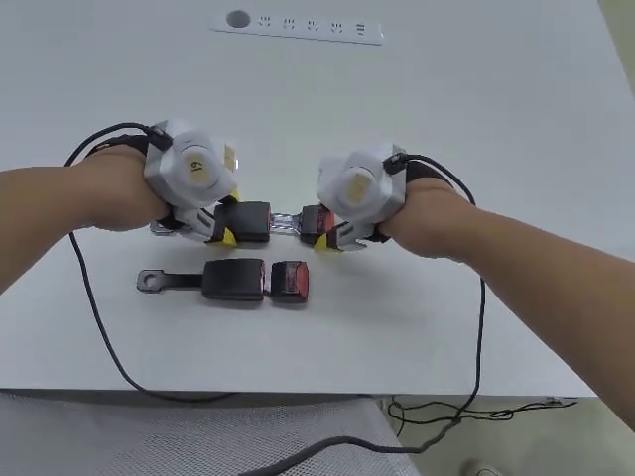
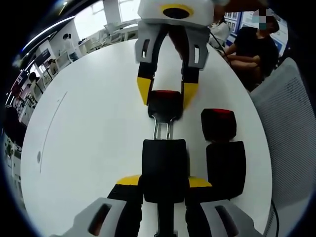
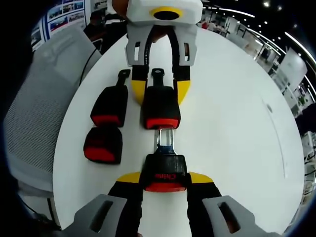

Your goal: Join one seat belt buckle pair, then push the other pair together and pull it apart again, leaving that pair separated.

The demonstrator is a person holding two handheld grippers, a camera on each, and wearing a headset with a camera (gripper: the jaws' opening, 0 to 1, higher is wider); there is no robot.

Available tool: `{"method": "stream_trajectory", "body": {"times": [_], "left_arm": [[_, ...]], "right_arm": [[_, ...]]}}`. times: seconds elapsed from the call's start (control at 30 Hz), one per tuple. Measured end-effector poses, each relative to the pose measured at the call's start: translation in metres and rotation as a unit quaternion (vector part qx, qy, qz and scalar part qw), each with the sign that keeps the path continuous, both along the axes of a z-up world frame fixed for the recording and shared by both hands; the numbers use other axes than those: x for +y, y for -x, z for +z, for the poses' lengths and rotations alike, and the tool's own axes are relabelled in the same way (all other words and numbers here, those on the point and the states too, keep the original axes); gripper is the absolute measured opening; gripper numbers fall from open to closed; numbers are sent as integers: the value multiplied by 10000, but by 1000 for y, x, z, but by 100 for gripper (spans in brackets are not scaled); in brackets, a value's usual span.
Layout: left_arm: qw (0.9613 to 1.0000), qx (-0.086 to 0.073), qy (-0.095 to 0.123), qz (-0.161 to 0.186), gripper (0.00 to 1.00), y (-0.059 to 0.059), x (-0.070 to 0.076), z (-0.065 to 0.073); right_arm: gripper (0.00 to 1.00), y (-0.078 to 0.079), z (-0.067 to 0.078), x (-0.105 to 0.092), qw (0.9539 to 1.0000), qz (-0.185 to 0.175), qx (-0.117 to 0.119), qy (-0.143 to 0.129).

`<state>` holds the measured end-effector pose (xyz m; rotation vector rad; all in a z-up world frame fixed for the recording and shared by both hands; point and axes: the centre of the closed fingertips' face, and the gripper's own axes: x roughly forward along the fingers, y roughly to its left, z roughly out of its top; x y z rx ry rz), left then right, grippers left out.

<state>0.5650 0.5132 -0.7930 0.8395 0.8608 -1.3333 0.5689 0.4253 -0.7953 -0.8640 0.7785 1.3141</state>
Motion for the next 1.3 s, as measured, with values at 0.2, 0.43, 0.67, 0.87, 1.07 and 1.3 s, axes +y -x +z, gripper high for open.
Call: {"method": "stream_trajectory", "body": {"times": [0.2, 0.43, 0.67, 0.87, 1.07, 1.3], "left_arm": [[10000, 0, -16, -12, 33, 0, 0, 0], [10000, 7, -16, -23, 33, 0, -1, 1], [10000, 14, 35, -56, 33, -1, 0, 0], [9999, 58, 43, -102, 32, -2, 0, -1], [9999, 114, 45, -117, 32, -2, -2, -2], [9999, 100, 50, -129, 32, -2, -2, -2]], "right_arm": [[31, 1, 2, 1, 10000, 35, -18, 3], [31, 3, 3, 8, 9999, 120, -21, -54], [30, 1, 2, 13, 9998, 171, -20, -131], [29, -1, 1, 14, 9997, 162, 38, -172], [29, 1, 5, 16, 9998, 110, 16, -156], [28, 1, 7, 22, 9997, 134, 15, -184]]}}
